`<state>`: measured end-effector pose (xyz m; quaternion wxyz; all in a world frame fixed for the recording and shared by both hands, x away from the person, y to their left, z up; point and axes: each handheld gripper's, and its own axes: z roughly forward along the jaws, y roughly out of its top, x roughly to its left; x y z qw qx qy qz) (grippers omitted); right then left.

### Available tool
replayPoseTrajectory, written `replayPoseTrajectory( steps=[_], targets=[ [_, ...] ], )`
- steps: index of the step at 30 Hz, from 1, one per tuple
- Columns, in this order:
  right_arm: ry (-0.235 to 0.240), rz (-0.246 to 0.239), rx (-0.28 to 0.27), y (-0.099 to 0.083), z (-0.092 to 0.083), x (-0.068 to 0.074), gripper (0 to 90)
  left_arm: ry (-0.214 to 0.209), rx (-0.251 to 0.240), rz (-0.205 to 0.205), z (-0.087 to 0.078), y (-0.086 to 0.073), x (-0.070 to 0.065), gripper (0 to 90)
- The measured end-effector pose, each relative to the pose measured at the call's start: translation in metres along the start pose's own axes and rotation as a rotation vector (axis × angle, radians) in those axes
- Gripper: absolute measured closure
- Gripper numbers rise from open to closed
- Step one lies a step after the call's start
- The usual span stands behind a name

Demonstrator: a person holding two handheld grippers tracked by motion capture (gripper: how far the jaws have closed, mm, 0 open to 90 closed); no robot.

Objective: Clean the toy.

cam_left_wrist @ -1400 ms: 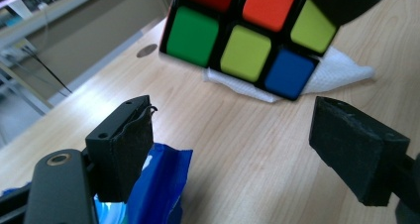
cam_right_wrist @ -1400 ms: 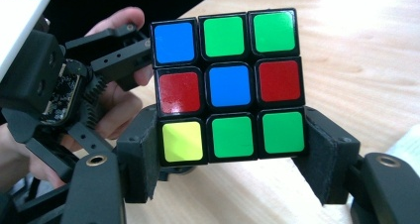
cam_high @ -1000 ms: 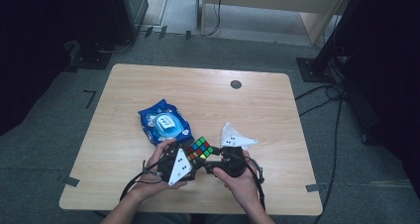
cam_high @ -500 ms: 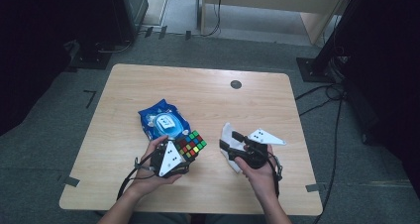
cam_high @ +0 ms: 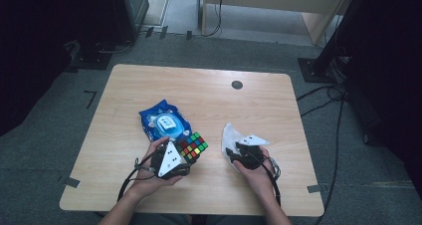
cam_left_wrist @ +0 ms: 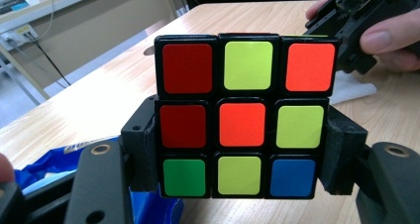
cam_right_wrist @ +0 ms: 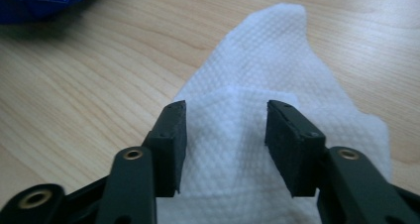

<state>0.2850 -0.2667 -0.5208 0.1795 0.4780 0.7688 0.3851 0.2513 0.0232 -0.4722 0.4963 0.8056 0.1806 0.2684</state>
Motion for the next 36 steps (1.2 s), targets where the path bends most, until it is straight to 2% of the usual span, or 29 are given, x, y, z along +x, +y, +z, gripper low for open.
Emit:
replayPoseTrajectory(
  steps=[7, 9, 12, 17, 24, 29, 32, 36],
  targets=[
    [-0.062, 0.015, -0.016, -0.003, -0.002, 0.001, 80.8, -0.013, -0.01, -0.025, -0.001, 0.001, 0.002, 34.0],
    [-0.055, 0.032, -0.013, -0.003, -0.003, 0.001, 86.5, -0.018, -0.014, -0.035, -0.002, 0.001, 0.002, 34.0],
    [-0.038, 0.029, -0.05, 0.0, -0.008, 0.005, 88.2, -0.023, -0.016, -0.048, -0.002, 0.001, 0.003, 34.0],
    [0.043, -0.011, -0.191, 0.017, -0.031, 0.024, 88.6, -0.034, -0.008, -0.062, 0.0, -0.001, 0.004, 34.0],
    [0.203, -0.074, -0.368, 0.039, -0.066, 0.062, 88.7, -0.055, -0.011, -0.063, 0.002, 0.001, 0.0, 34.0],
    [0.3, -0.106, -0.42, 0.046, -0.078, 0.085, 88.7, -0.072, -0.023, -0.059, 0.003, 0.004, -0.005, 34.0],
    [0.355, -0.094, -0.427, 0.047, -0.078, 0.09, 88.7, -0.083, -0.023, -0.05, 0.003, 0.004, -0.007, 34.0],
    [0.371, -0.108, -0.42, 0.047, -0.076, 0.094, 88.6, -0.093, -0.027, -0.043, 0.003, 0.005, -0.01, 34.1]
  ],
)
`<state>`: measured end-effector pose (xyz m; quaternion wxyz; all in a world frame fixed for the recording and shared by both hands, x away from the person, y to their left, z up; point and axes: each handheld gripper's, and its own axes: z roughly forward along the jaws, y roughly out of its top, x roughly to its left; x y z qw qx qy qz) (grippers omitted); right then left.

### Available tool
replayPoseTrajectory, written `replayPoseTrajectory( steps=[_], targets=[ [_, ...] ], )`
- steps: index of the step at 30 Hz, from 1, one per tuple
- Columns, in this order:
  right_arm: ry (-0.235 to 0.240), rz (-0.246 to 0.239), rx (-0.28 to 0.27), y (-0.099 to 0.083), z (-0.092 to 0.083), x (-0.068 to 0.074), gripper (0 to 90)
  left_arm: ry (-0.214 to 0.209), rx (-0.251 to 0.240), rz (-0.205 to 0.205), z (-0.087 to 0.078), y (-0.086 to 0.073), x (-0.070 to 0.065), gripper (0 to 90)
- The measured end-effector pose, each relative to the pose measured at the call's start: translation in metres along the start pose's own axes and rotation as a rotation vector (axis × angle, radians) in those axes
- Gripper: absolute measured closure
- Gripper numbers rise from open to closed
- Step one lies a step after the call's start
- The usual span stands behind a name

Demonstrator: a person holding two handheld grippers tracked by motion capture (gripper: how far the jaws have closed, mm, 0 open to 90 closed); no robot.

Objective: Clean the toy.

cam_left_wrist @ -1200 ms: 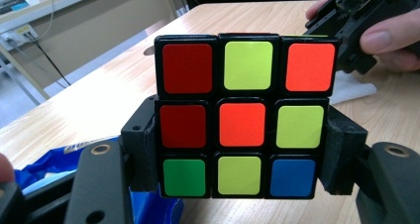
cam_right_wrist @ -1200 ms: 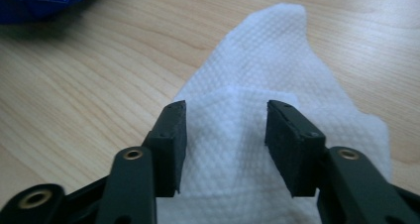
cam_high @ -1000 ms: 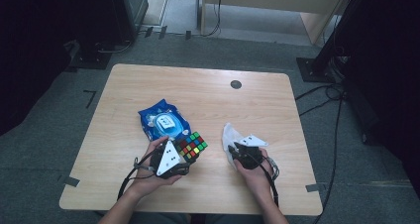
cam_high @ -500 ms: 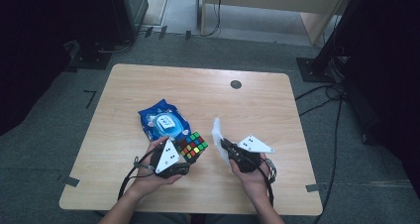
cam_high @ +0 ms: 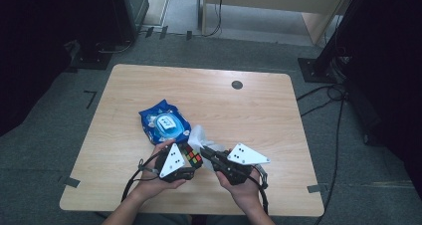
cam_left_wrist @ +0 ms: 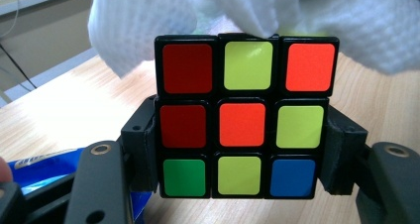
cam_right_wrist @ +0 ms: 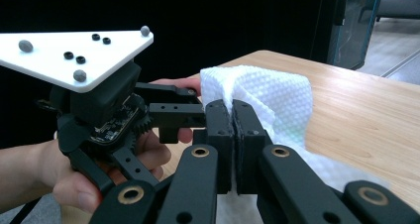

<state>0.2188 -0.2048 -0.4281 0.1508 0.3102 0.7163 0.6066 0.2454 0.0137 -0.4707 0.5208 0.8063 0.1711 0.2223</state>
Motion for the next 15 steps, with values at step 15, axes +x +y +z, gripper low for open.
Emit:
replayPoseTrajectory(
  steps=[15],
  targets=[
    [-0.176, 0.109, 0.068, -0.017, -0.003, -0.04, 88.6, -0.027, -0.028, 0.013, -0.005, 0.003, 0.0, 34.1]
  ],
)
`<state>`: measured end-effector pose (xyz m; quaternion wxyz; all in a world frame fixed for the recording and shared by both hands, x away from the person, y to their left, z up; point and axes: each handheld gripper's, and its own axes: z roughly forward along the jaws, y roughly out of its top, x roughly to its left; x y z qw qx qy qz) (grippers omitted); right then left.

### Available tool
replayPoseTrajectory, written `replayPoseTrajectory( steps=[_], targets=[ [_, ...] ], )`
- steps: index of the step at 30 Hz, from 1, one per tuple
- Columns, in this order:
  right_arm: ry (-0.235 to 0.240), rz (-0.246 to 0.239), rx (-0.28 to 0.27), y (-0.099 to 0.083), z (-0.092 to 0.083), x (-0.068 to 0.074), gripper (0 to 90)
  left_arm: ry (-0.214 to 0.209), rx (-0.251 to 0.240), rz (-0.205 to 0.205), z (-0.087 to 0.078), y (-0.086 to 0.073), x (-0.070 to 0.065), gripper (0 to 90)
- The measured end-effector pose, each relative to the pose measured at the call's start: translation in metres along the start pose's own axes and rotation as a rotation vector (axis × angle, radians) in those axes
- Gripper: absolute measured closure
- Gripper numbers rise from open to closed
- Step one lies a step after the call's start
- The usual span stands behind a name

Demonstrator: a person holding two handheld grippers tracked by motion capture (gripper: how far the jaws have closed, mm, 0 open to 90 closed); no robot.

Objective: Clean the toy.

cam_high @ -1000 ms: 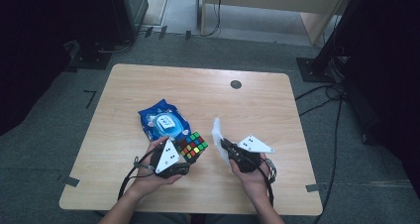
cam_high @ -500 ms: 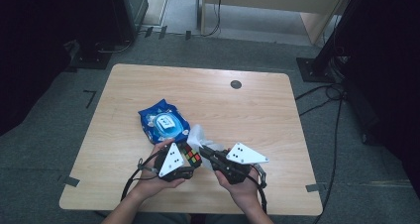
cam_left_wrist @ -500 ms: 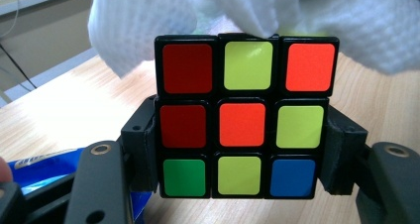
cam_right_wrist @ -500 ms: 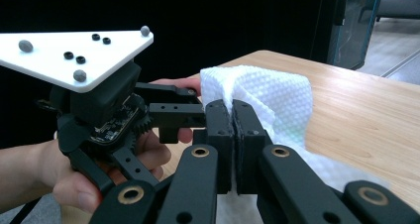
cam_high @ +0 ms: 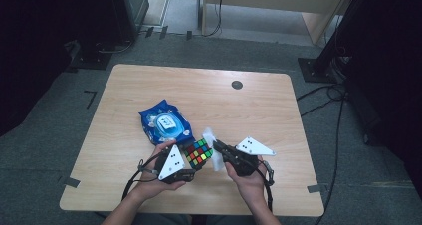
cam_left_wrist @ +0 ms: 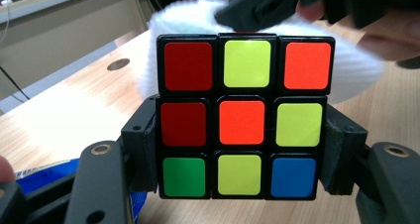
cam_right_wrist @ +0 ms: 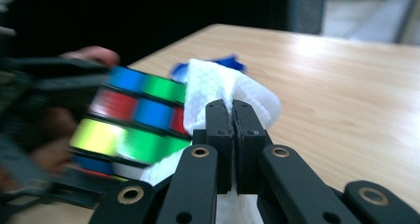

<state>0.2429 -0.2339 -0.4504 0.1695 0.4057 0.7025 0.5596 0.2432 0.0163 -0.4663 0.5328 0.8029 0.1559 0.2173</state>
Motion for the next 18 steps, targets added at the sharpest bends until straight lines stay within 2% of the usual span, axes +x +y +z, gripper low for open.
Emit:
replayPoseTrajectory(
  steps=[2, 4, 9, 12, 13, 18],
  targets=[
    [-0.016, 0.022, -0.01, 0.0, -0.003, -0.004, 88.6, 0.004, 0.003, -0.001, 0.0, 0.0, 0.001, 34.1],
    [0.001, 0.016, -0.038, 0.005, -0.007, 0.0, 88.6, 0.008, 0.011, -0.002, 0.001, -0.001, 0.001, 34.1],
    [0.111, -0.075, -0.099, 0.016, -0.013, 0.03, 88.6, 0.002, 0.021, 0.004, 0.004, -0.001, -0.002, 34.1],
    [0.156, -0.116, -0.089, 0.017, -0.011, 0.045, 88.6, 0.0, 0.017, 0.008, 0.003, 0.0, -0.004, 34.1],
    [0.156, -0.124, -0.084, 0.016, -0.009, 0.047, 88.6, -0.001, 0.013, 0.008, 0.002, 0.0, -0.004, 34.1],
    [0.127, -0.066, -0.061, 0.01, -0.005, 0.035, 88.6, -0.004, 0.0, 0.004, 0.0, 0.002, -0.002, 34.1]
  ],
)
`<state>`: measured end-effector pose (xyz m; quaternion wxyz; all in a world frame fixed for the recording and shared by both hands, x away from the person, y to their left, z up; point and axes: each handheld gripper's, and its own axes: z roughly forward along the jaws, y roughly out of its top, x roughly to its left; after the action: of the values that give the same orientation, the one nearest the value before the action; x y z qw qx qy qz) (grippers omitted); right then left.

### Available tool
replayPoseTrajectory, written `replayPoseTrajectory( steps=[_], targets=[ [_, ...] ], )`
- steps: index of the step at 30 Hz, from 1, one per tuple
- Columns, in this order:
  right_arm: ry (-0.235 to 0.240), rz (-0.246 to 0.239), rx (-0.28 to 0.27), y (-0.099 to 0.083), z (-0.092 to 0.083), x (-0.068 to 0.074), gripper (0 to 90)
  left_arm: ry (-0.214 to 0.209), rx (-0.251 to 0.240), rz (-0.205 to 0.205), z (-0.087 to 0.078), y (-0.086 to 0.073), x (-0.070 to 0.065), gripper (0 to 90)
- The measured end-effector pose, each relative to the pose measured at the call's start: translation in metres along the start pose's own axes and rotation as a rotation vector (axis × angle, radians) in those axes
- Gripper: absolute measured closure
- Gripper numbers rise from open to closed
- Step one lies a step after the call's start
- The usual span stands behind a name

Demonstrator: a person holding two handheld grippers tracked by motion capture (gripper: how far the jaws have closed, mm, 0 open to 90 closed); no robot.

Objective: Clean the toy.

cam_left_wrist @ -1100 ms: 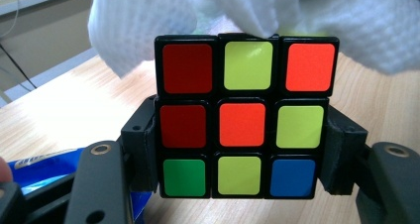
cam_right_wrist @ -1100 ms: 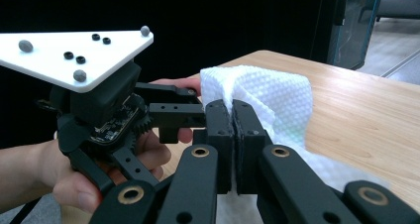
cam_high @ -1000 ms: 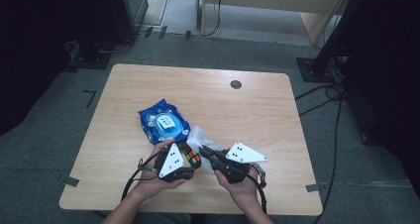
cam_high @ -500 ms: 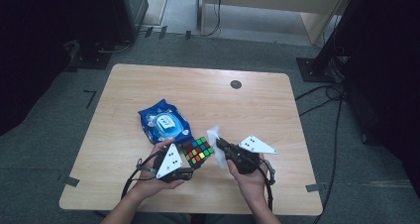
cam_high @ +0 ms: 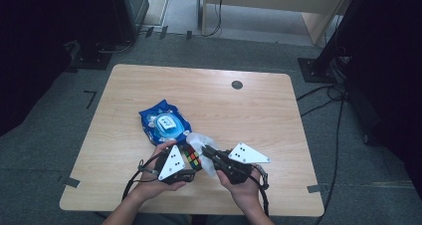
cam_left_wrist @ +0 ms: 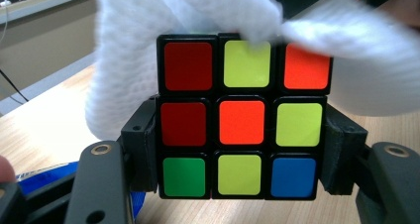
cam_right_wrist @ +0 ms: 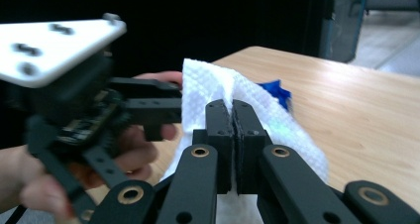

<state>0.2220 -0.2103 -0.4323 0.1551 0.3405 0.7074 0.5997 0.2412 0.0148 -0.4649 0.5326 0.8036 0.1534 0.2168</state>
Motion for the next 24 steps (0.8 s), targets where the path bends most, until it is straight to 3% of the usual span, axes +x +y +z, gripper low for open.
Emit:
replayPoseTrajectory(
  steps=[4, 12, 18, 22, 24],
  targets=[
    [-0.065, -0.027, 0.017, -0.006, 0.0, -0.013, 88.6, 0.001, 0.0, -0.001, -0.001, 0.0, 0.001, 34.2],
    [-0.234, 0.006, 0.11, -0.024, 0.0, -0.048, 88.6, 0.002, -0.024, -0.032, -0.005, 0.001, 0.007, 34.2],
    [-0.3, 0.034, 0.136, -0.03, -0.005, -0.061, 87.6, 0.007, -0.035, -0.072, -0.008, 0.001, 0.013, 34.1],
    [-0.326, 0.056, 0.116, -0.031, -0.007, -0.064, 68.0, 0.025, -0.034, -0.084, -0.01, 0.0, 0.017, 34.1],
    [-0.29, 0.09, 0.106, -0.03, -0.008, -0.065, 60.7, 0.037, -0.035, -0.094, -0.011, 0.0, 0.019, 34.1]
  ],
)
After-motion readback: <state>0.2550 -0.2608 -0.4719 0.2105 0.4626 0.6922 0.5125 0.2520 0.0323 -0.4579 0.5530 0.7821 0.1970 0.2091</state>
